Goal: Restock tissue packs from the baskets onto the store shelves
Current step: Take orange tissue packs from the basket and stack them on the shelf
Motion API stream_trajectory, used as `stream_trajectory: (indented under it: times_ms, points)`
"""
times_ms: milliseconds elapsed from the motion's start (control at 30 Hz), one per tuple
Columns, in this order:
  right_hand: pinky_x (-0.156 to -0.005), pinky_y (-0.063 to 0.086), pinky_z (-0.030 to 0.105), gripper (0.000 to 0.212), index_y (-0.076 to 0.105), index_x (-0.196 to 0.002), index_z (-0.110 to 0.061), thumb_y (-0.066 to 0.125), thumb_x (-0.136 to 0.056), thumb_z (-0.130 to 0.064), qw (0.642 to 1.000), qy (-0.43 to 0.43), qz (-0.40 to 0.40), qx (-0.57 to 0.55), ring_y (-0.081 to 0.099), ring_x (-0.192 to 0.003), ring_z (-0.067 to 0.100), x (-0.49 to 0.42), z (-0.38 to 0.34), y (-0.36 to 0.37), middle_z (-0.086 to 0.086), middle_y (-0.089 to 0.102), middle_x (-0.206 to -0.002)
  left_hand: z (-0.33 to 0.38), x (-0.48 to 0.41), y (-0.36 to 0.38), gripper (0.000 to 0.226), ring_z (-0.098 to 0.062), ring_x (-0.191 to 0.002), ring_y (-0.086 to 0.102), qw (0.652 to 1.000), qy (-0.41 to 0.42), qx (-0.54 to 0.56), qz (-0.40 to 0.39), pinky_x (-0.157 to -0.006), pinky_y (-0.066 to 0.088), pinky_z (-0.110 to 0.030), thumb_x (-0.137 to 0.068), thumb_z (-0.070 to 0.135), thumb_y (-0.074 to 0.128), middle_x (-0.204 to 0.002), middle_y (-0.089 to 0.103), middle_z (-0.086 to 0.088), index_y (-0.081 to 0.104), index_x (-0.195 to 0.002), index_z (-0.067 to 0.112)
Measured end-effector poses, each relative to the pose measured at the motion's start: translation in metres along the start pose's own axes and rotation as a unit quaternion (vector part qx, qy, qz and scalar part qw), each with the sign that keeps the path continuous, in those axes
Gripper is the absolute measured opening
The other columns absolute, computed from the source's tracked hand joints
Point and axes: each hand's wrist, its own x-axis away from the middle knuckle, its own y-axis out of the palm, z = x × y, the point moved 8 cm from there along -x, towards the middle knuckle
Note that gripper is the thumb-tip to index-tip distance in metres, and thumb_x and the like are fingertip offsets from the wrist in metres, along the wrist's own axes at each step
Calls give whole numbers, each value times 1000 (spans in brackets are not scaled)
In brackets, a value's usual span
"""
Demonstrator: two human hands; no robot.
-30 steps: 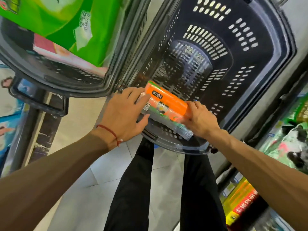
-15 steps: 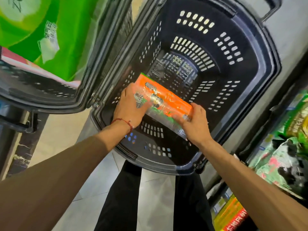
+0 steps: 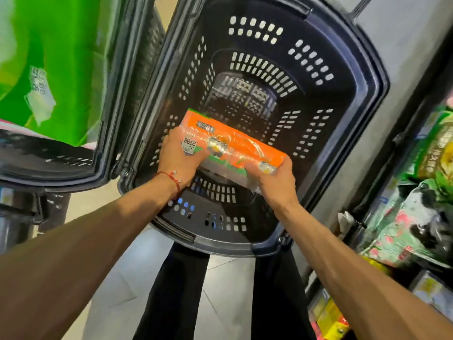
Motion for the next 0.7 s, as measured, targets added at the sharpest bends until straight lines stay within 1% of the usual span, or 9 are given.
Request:
stream_trajectory:
  times_ms: [133, 233, 300, 367, 400, 467, 500, 600, 700]
  points:
    - [-104, 56, 42, 70, 43, -139, -26, 88, -86, -32, 1000, -10, 15, -21, 65, -113, 11, 28, -10, -15, -17, 62, -118, 17, 31, -11, 45, -28, -110, 62, 1000, 6, 19, 20, -96, 52, -53, -70, 44, 85, -115, 63, -7, 51, -100, 39]
    - [-103, 57, 42, 66, 43, -132, -31, 90, -85, -31, 999, -23, 22, -24, 64, -108, 3, 54, -24, -33, -19, 62, -116, 39, 55, -24, 43, -28, -108, 63, 999, 15, 17, 24, -95, 53, -51, -77, 31, 88, -116, 63, -9, 52, -100, 35]
    - [-103, 57, 44, 66, 44, -132, -31, 90, -84, -30, 999, -27, 20, -36, 65, -110, 5, 72, -34, -44, -19, 63, -117, 54, 72, -36, 44, -26, -106, 63, 999, 14, 20, 33, -94, 53, -46, -77, 29, 89, -115, 64, -9, 50, -94, 40]
    - [-103, 59, 48, 69, 47, -137, -27, 91, -83, -29, 998, -35, 15, -46, 67, -115, 10, 91, -44, -54, -16, 65, -122, 70, 92, -47, 46, -21, -100, 63, 999, 9, 27, 39, -90, 53, -34, -77, 25, 89, -112, 64, -8, 48, -90, 41]
    - [-102, 59, 49, 71, 48, -139, -25, 91, -83, -28, 998, -40, 12, -47, 68, -116, 11, 101, -51, -60, -13, 67, -124, 78, 102, -52, 45, -17, -95, 62, 999, 8, 32, 42, -84, 51, -22, -78, 24, 89, -111, 64, -7, 49, -91, 39]
    - [-101, 60, 51, 71, 50, -139, -24, 92, -82, -29, 998, -54, 8, -45, 70, -116, 13, 120, -65, -73, -10, 69, -125, 94, 127, -63, 40, -10, -89, 58, 998, 2, 39, 50, -70, 40, 0, -79, 25, 88, -108, 63, -2, 54, -99, 30]
    - [-99, 61, 51, 69, 53, -137, -25, 92, -81, -30, 997, -61, 7, -41, 71, -114, 13, 129, -73, -80, -9, 70, -125, 102, 140, -69, 40, -8, -88, 57, 997, 0, 42, 59, -67, 36, 3, -80, 27, 88, -105, 63, 2, 55, -103, 27]
    - [-95, 63, 48, 57, 62, -125, -28, 94, -78, -32, 996, -88, 10, -25, 74, -105, 10, 156, -102, -105, -10, 75, -115, 130, 179, -88, 40, -1, -84, 56, 995, 1, 51, 88, -67, 36, 0, -81, 32, 87, -97, 61, 15, 56, -106, 27]
    - [-90, 63, 39, 47, 66, -112, -35, 96, -75, -37, 994, -111, 20, -9, 75, -96, 4, 188, -130, -133, -14, 78, -104, 158, 215, -108, 41, -11, -94, 55, 992, 18, 17, 126, -73, 36, -21, -78, 45, 86, -102, 60, 8, 56, -102, 32]
